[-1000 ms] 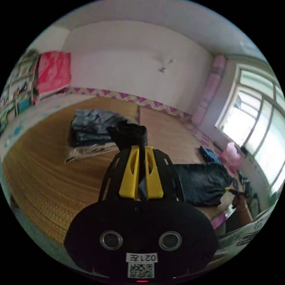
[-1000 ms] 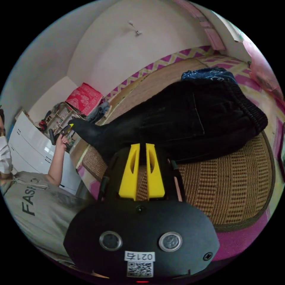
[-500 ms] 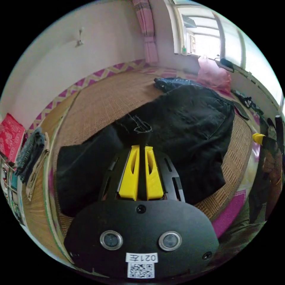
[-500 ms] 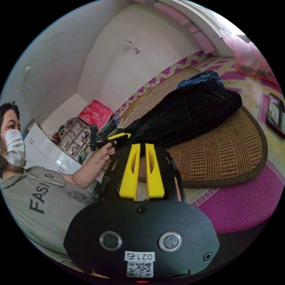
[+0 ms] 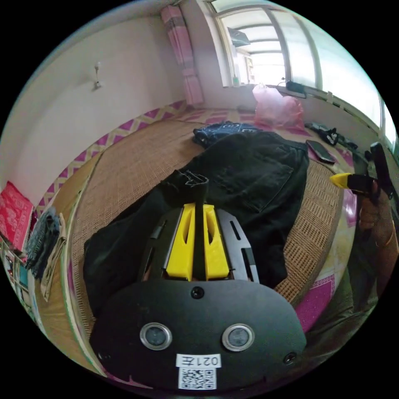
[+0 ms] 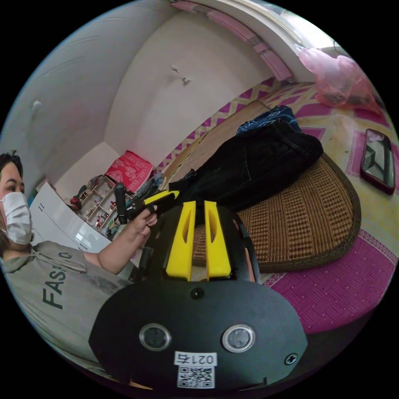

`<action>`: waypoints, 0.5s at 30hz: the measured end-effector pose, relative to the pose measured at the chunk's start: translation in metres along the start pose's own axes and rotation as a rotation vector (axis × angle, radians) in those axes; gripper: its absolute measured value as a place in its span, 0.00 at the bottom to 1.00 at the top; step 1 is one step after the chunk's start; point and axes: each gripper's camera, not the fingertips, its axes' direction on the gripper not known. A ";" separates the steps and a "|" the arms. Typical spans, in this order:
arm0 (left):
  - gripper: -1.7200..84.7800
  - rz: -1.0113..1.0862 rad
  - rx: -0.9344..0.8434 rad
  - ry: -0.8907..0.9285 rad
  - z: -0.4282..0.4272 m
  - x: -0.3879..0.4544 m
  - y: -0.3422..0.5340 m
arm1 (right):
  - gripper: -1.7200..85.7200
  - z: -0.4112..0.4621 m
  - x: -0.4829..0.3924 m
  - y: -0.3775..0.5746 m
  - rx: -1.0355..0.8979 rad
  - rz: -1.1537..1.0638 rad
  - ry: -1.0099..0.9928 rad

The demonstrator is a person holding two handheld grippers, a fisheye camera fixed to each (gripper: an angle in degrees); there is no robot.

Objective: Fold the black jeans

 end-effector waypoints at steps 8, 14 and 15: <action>0.13 -0.018 -0.030 0.238 0.023 -0.001 -0.005 | 0.17 -0.022 0.052 -0.015 0.216 0.368 0.255; 0.11 0.048 0.087 0.373 0.010 -0.013 0.007 | 0.18 0.001 0.088 -0.044 0.282 0.569 0.146; 0.10 0.036 0.101 0.373 0.004 -0.018 0.011 | 0.17 0.009 0.092 -0.053 0.284 0.595 0.133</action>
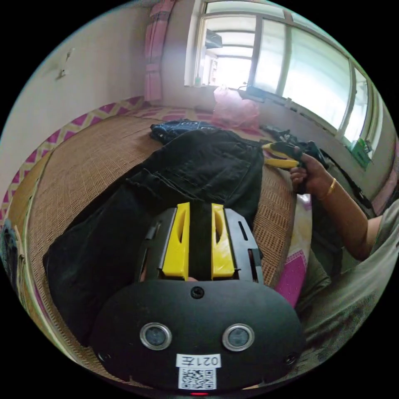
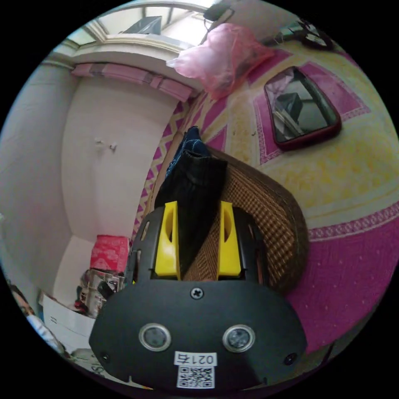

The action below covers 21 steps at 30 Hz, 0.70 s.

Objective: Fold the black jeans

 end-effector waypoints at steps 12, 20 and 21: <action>0.03 -0.103 0.076 -0.089 -0.113 -0.053 0.105 | 0.05 0.052 -0.257 0.066 0.046 -0.589 0.023; 0.01 -0.291 0.092 -0.118 -0.177 -0.111 0.185 | 0.02 0.238 -0.484 0.326 -0.153 -1.368 0.171; 0.01 -0.308 0.093 -0.126 -0.185 -0.119 0.195 | 0.02 0.275 -0.491 0.366 -0.219 -1.432 0.163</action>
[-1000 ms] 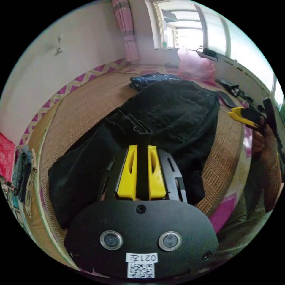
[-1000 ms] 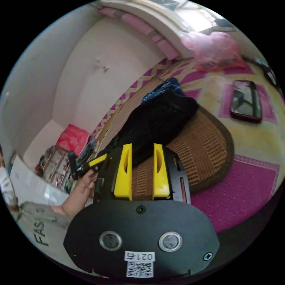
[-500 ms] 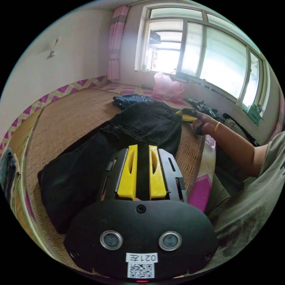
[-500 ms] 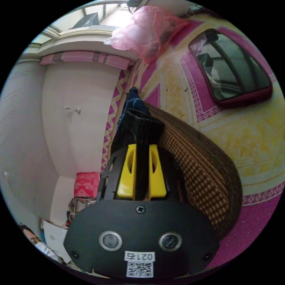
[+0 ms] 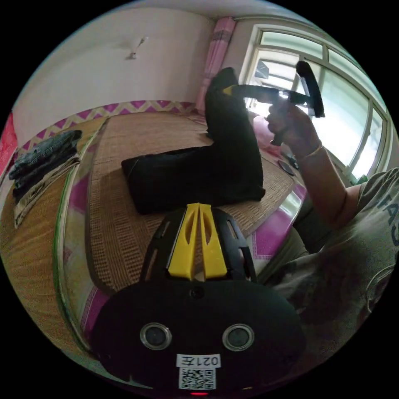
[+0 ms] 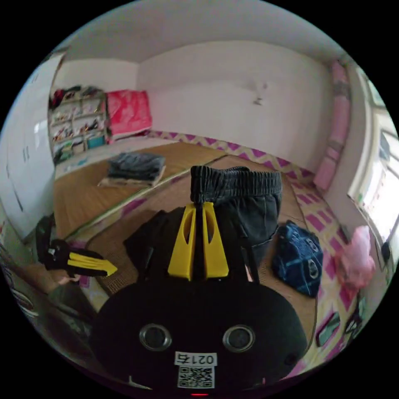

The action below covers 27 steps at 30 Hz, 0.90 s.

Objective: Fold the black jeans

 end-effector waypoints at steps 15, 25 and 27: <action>0.02 -0.182 0.086 -0.060 -0.074 -0.155 0.019 | 0.01 0.201 -0.149 -0.006 -0.259 -0.196 -0.128; 0.20 -0.477 0.118 0.215 -0.071 -0.311 -0.033 | 0.13 0.188 -0.007 -0.004 -0.197 0.066 -0.331; 0.23 -0.502 0.072 0.245 -0.066 -0.335 -0.042 | 0.16 0.174 0.065 0.008 -0.133 0.272 -0.296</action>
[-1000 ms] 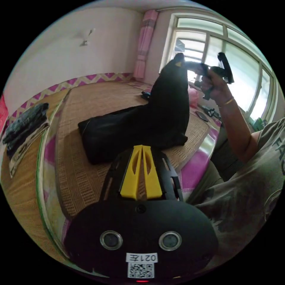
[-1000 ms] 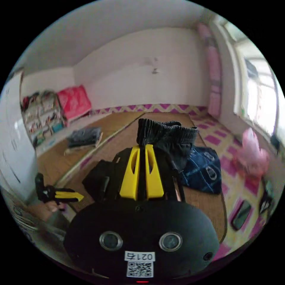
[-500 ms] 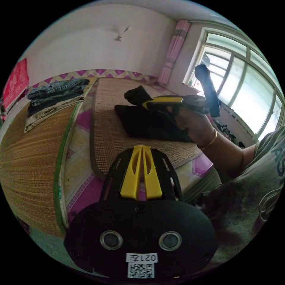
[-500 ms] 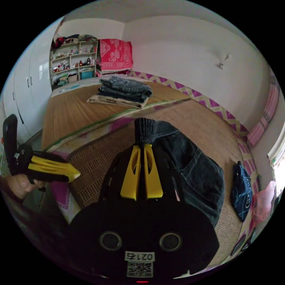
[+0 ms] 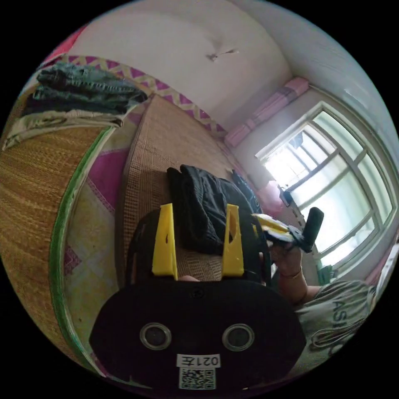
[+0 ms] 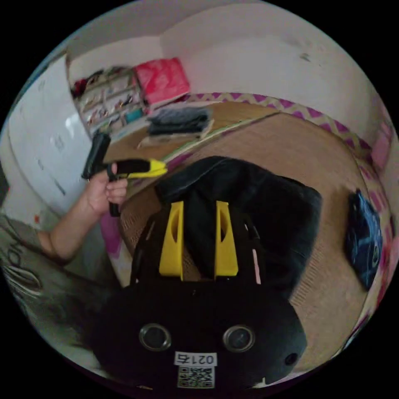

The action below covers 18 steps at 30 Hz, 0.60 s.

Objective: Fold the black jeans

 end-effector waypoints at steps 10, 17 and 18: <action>0.25 -0.078 -0.197 -0.044 -0.001 -0.051 -0.046 | 0.21 0.068 0.272 0.002 -0.156 0.572 -0.415; 0.12 -0.083 -0.276 0.036 -0.007 -0.075 -0.063 | 0.18 0.120 0.297 -0.022 -0.234 0.547 -0.457; 0.11 -0.103 -0.270 0.076 -0.011 -0.082 -0.065 | 0.17 0.124 0.299 -0.025 -0.250 0.536 -0.449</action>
